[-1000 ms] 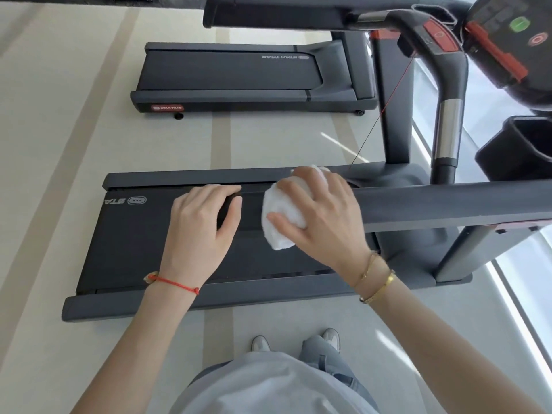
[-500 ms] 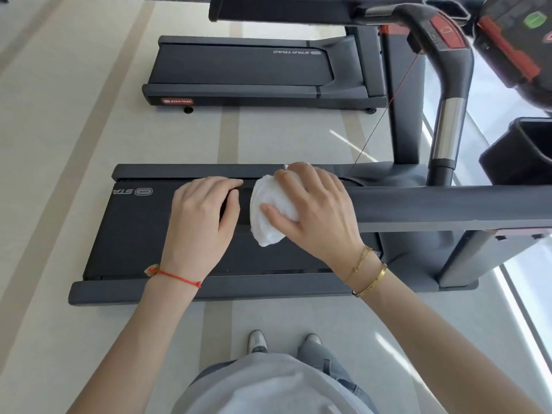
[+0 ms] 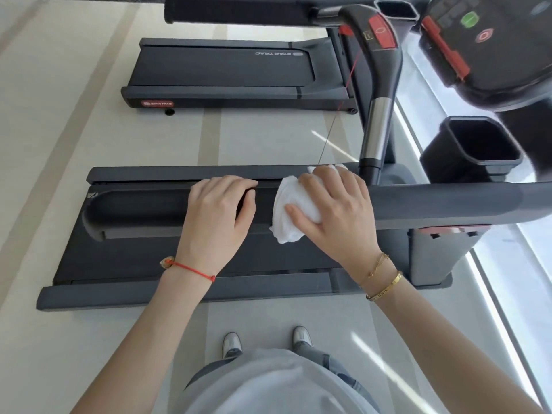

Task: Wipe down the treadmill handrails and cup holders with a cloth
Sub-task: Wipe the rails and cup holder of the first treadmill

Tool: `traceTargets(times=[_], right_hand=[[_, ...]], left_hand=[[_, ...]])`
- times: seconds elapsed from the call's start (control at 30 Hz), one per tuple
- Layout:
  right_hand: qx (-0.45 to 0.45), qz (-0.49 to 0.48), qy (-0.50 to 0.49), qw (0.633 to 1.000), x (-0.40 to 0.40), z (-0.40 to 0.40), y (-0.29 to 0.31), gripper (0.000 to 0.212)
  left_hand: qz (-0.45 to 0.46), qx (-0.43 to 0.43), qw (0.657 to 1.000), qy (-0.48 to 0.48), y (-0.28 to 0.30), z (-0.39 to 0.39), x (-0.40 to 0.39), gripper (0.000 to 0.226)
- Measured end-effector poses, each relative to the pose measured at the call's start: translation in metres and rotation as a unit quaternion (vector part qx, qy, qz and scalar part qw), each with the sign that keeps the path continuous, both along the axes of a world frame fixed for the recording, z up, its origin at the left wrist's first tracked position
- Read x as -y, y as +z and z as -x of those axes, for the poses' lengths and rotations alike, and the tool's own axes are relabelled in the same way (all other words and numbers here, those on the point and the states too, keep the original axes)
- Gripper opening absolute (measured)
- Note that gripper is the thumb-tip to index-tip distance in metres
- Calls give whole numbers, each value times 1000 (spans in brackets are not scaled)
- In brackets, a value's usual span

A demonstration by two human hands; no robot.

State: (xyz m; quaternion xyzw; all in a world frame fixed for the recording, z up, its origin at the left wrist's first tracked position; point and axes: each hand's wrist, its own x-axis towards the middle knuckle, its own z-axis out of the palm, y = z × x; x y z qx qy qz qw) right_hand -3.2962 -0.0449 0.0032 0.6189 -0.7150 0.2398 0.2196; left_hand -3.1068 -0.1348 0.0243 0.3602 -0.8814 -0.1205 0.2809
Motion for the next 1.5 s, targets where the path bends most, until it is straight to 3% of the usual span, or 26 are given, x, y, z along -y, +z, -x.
traceTargets(times=[0.47, 1.0, 1.27, 1.5], right_hand=[[-27, 11, 10, 1000, -58, 107, -5, 45], [-31, -3, -38, 999, -120, 204, -3, 47], [-19, -12, -41, 999, -114, 193, -2, 49], [-56, -20, -4, 998, -81, 129, -8, 47]], left_hand=[[-15, 4, 1000, -2, 2, 111, -64, 20], [-25, 14, 999, 13, 5, 169, -104, 22], [-24, 17, 999, 23, 7, 157, -99, 22], [-9, 7, 999, 46, 6, 129, -93, 22]])
